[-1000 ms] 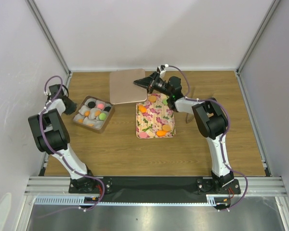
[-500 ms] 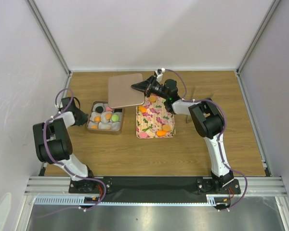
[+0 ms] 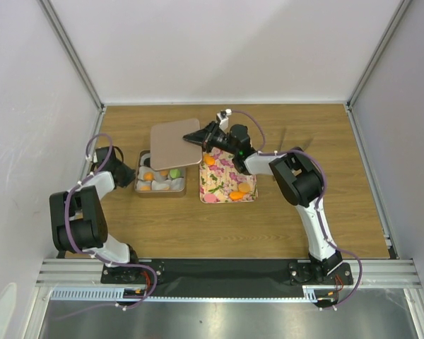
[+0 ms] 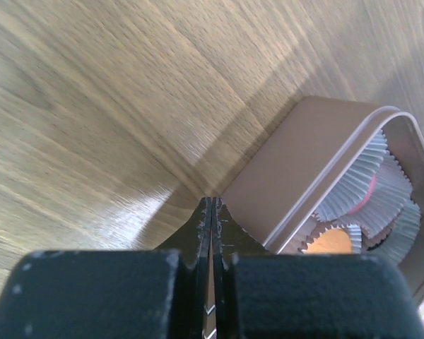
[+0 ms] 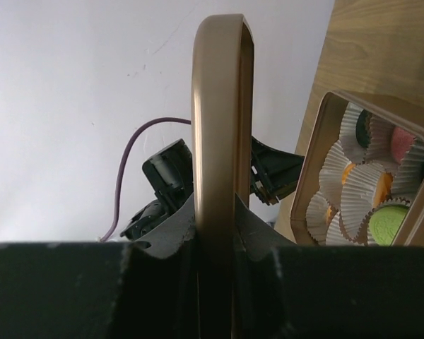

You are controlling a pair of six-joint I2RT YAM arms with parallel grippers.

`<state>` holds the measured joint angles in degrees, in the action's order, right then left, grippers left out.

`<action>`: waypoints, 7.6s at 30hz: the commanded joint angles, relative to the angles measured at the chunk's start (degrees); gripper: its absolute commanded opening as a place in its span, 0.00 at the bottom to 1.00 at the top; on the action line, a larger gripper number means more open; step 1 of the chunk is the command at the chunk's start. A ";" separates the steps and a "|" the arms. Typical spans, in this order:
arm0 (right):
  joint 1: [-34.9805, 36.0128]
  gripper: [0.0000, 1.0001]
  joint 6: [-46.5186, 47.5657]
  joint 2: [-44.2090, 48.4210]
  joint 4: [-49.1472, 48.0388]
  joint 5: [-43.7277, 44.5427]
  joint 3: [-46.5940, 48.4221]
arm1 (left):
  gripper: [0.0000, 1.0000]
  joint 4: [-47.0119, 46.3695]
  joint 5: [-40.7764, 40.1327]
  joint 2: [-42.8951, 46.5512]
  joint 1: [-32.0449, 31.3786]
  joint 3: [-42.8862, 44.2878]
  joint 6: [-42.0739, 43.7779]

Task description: Pack the cookies

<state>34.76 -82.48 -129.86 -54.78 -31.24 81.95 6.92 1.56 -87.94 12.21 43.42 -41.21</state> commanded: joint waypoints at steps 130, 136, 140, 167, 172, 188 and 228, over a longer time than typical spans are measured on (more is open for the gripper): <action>3.38 0.30 1.09 1.28 -6.66 10.15 -15.77 | 0.53 1.08 13.29 3.48 1.06 4.66 8.08; 2.50 0.30 2.32 2.95 -5.07 10.15 -17.53 | 0.53 1.17 13.29 3.65 0.98 4.75 8.08; 1.80 0.31 2.50 3.56 -5.07 9.89 -18.84 | 0.53 1.26 13.29 3.65 0.80 4.83 8.16; 2.59 0.68 24.12 8.23 28.32 13.67 -6.03 | 0.55 4.60 10.57 1.37 -2.89 9.23 10.27; 2.50 0.69 25.08 4.89 33.51 13.49 -1.54 | 0.55 4.95 10.04 0.32 -3.07 9.58 10.36; 3.20 0.59 26.84 2.16 38.09 13.14 0.93 | 0.55 6.88 7.05 -1.88 -5.79 12.92 10.98; 5.32 0.53 30.88 0.84 46.35 9.19 9.45 | 0.58 11.80 0.29 -6.90 -6.32 19.86 11.68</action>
<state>40.01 -53.87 -128.92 -10.00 -20.49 88.66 16.05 3.38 -96.60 6.48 62.06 -30.81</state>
